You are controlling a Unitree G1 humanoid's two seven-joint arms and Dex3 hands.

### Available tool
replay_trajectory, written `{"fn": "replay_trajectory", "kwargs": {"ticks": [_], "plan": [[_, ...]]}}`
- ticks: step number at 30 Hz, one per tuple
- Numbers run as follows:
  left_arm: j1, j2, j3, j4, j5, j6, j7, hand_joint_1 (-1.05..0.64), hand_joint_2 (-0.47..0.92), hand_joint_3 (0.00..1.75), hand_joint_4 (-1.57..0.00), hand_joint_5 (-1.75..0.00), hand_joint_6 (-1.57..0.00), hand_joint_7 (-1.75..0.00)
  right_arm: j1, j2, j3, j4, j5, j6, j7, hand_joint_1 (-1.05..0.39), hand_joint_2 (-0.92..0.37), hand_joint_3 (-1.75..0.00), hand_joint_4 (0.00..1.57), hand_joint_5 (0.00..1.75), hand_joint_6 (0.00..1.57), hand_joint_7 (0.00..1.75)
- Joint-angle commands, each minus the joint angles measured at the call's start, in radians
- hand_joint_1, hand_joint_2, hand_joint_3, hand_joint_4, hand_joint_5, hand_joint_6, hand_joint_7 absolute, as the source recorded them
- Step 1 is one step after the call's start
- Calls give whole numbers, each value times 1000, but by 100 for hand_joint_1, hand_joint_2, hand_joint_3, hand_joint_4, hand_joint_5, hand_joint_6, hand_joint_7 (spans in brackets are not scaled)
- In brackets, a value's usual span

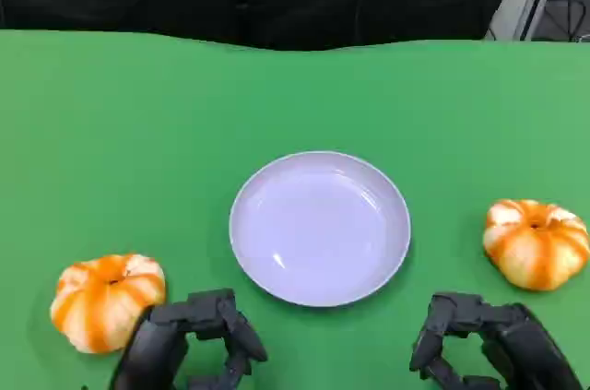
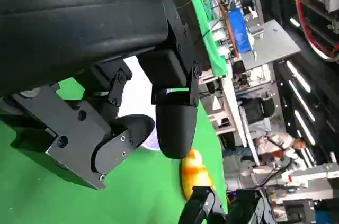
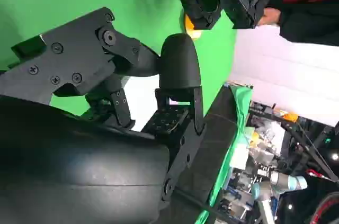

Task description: Grasp the bread from the table and place it into the plate.

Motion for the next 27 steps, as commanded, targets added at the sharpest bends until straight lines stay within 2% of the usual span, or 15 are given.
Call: {"fn": "replay_trajectory", "kwargs": {"ticks": [1, 13, 15, 17, 18, 20, 23, 27], "plan": [[-5, 6, -5, 0, -20, 10, -12, -2, 51, 113, -93, -144, -99, -111, 6, -16, -13, -7, 14, -5, -1, -24, -62, -90, 80, 156, 79, 133], [-3, 5, -2, 2, -9, 1, 4, -3, 51, 113, -93, -141, -99, -108, 9, -12, -9, -13, 12, 1, -4, -26, -63, -90, 81, 156, 80, 132], [-2, 2, 8, -1, 12, -1, 31, -6, 59, 96, -93, -125, -99, -97, 10, -13, -8, -17, 14, 6, -2, -25, -63, -91, 81, 156, 79, 132], [2, -3, 11, -7, 8, 10, 37, -9, 72, 65, -91, -93, -104, -56, 9, -14, -9, -18, 12, 6, -2, -25, -63, -90, 80, 156, 79, 132], [4, -5, 10, -12, -2, 19, 33, -11, 76, 56, -93, -72, -106, -36, 8, -15, -9, -19, 9, 6, -3, -25, -63, -90, 80, 156, 79, 132], [7, -4, 9, -23, -17, 35, 25, -16, 80, 40, -95, -33, -101, -8, 4, -15, -10, -15, 2, 1, -8, -25, -63, -90, 80, 156, 79, 132], [15, 1, 6, -46, -62, 64, -6, -19, 81, 31, -89, -9, -87, -1, 3, -11, -9, -10, 7, 0, -6, -25, -62, -90, 81, 157, 79, 132], [20, 14, 3, -75, -116, 83, -59, -30, 90, 10, -77, -1, -73, 0, 2, -11, -10, -9, 0, -4, -11, -25, -62, -90, 81, 157, 79, 132]]}}
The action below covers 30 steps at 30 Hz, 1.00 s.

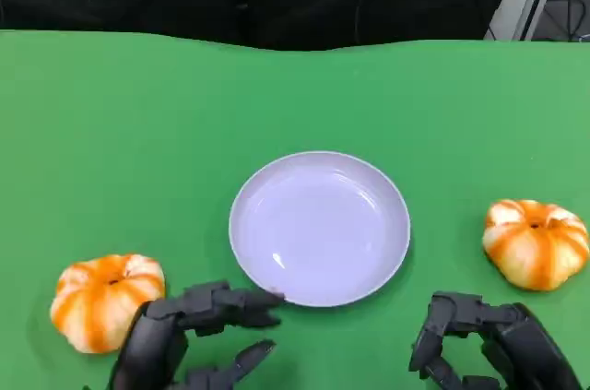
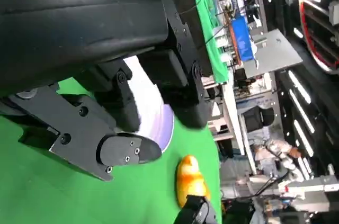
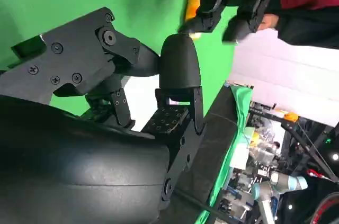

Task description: Grasp the bread from the table and place it into the plate.

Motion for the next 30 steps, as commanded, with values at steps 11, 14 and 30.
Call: {"fn": "replay_trajectory", "kwargs": {"ticks": [11, 14, 30], "plan": [[86, 61, -2, -277, -231, 123, -189, -70, 92, 11, -42, 0, -34, 0, 0, -14, -9, -2, 12, -2, -1, -24, -63, -90, 80, 156, 79, 132], [114, 74, 19, -363, -254, 140, -191, -74, 92, 12, -40, 0, -29, 0, 1, -14, -8, -3, 15, -3, 2, -24, -63, -90, 80, 156, 78, 132], [84, 201, 213, -353, 75, 132, -5, -76, 92, 10, -28, 0, -29, -1, 7, -10, -4, -22, 15, 11, 3, -23, -62, -91, 79, 156, 78, 133]]}}
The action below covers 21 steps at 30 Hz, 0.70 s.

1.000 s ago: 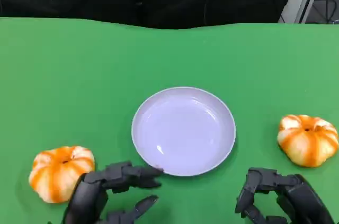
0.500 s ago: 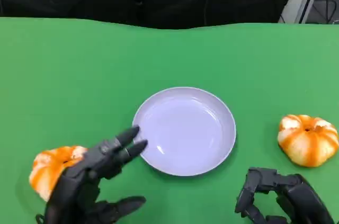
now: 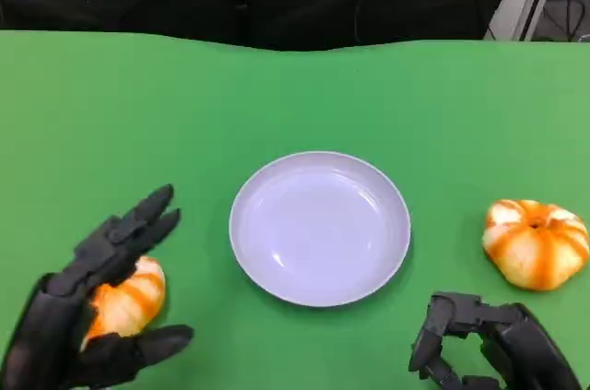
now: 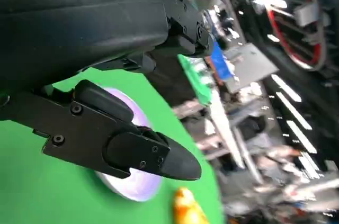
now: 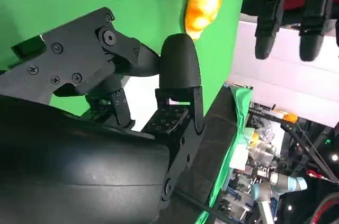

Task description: Grasp the bread from the table and place it into the plate.

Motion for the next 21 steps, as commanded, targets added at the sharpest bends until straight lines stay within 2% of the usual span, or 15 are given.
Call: {"fn": "replay_trajectory", "kwargs": {"ticks": [1, 5, 10, 15, 21], "plan": [[-22, 52, 47, 34, 107, -4, 83, -77, 92, 11, -27, 0, -29, -1, 8, -10, -6, -21, 9, 9, -3, -23, -62, -91, 79, 156, 78, 133], [-27, 89, 86, 55, 283, -5, 211, -83, 92, 12, -31, -2, -34, -2, 12, -13, -7, -26, 10, 11, -3, -23, -62, -91, 79, 156, 78, 133], [-19, 134, 81, 46, 465, 66, 331, -86, 92, 15, -27, 0, -41, -4, 10, -17, -11, -15, 11, 3, -1, -23, -63, -91, 79, 156, 78, 133], [-12, 174, 52, 23, 594, 175, 403, -90, 92, 16, -25, 0, -47, -5, 8, -13, -13, -12, 6, -1, -8, -25, -63, -90, 80, 157, 79, 133], [-7, 224, -6, -8, 724, 339, 444, -99, 92, 22, -20, 0, -44, -1, 14, -15, -10, -24, 9, 4, -5, -25, -63, -89, 80, 156, 79, 132]]}}
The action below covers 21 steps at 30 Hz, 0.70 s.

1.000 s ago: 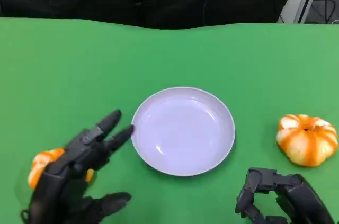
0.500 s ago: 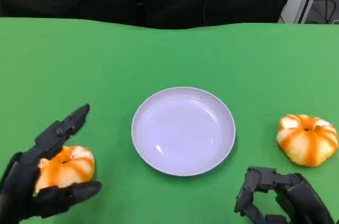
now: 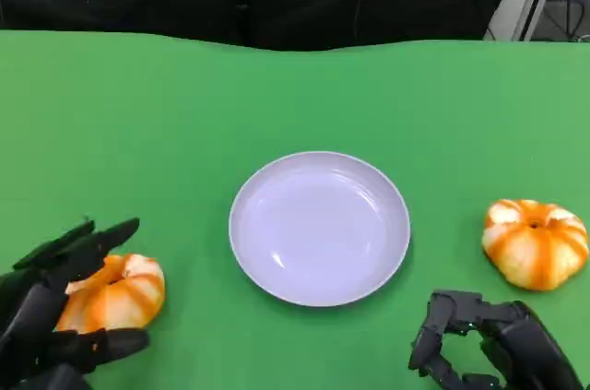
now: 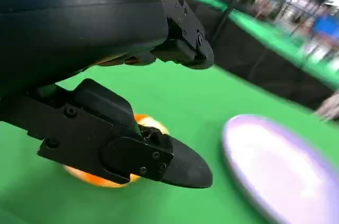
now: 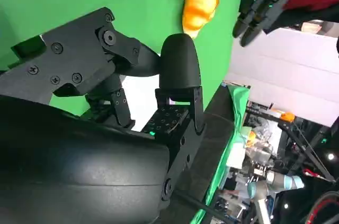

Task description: Grasp the bread from the table and place it into the plate.

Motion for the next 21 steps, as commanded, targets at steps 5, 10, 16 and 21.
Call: {"fn": "replay_trajectory", "kwargs": {"ticks": [5, 10, 16, 21], "plan": [[6, 62, -85, -20, 119, 180, 65, -104, 92, 23, -21, -1, -40, 0, 13, -18, -10, -8, 8, -3, -2, -23, -63, -89, 80, 156, 79, 132], [-5, 84, -129, -14, 121, 259, 45, -105, 92, 22, -22, -1, -37, 0, 17, -17, -11, -15, 11, 1, -3, -24, -63, -90, 80, 155, 79, 132], [-30, 118, -182, 0, 95, 318, -11, -105, 92, 20, -29, -3, -38, -1, 19, -19, -10, -17, 13, 3, 1, -23, -63, -90, 80, 155, 79, 132], [-42, 140, -207, 5, 74, 328, -29, -105, 92, 20, -33, -4, -39, -1, 22, -19, -9, -28, 12, 11, 0, -24, -63, -90, 80, 155, 79, 132]]}}
